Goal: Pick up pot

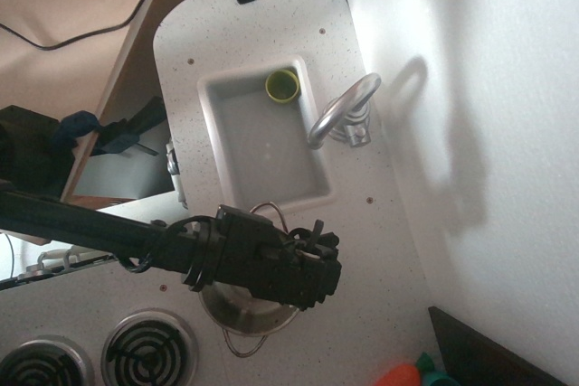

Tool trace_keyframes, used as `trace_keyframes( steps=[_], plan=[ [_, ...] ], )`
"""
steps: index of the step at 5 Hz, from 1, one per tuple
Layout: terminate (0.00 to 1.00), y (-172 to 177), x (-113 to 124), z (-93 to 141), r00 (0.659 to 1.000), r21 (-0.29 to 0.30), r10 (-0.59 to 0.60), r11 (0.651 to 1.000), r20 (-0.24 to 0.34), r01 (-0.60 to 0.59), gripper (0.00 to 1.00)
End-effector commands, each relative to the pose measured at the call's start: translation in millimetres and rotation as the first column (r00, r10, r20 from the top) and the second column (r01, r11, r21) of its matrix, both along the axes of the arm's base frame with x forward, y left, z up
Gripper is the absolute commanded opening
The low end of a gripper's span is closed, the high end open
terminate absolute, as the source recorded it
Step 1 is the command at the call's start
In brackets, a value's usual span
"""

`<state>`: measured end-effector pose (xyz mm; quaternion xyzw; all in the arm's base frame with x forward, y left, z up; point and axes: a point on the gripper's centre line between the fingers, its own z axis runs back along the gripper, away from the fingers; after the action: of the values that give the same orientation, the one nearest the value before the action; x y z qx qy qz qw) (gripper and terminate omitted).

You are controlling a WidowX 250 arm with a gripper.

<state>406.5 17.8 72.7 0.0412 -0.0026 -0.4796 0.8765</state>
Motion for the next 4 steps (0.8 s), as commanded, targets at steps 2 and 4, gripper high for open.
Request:
trace_keyframes(
  steps=[2, 4],
  plan=[
    [0.0, -17, 12, 12, 0.999, -0.046, -0.016, 0.999, 0.043, 0.018, 1.0],
    [0.0, -27, 12, 9, 0.997, -0.039, -0.063, 0.997, 0.035, 0.065, 1.0]
  ],
)
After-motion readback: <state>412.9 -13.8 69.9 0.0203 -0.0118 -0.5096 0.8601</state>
